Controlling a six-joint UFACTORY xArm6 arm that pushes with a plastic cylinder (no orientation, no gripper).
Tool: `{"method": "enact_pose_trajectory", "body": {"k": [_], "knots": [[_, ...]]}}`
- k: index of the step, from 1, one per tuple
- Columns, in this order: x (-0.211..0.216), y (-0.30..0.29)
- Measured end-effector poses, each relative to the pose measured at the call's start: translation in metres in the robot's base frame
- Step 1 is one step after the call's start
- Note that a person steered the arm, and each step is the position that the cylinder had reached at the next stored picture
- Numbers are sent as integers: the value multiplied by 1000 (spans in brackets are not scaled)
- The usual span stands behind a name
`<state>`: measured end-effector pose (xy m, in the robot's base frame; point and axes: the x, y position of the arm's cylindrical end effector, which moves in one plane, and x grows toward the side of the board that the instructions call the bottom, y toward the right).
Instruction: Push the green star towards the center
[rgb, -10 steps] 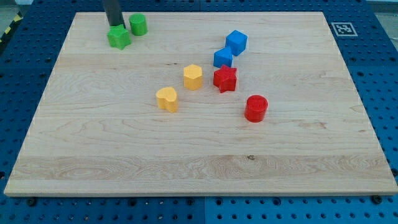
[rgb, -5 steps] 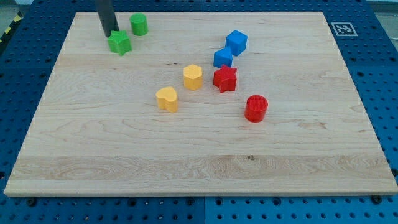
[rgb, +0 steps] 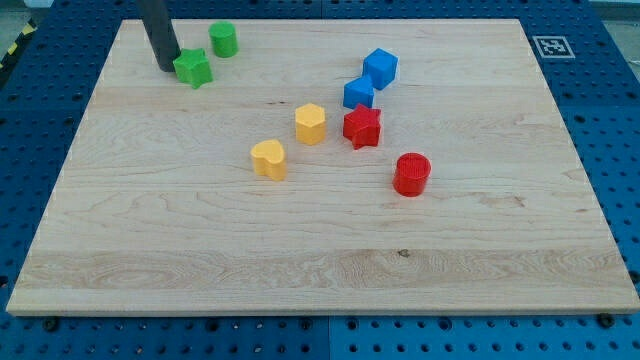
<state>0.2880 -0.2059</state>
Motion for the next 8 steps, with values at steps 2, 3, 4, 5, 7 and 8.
{"method": "enact_pose_trajectory", "body": {"k": [2,3,4,5,7,8], "knots": [[9,11],[18,15],[18,14],[18,17],[18,73],[19,67]]}}
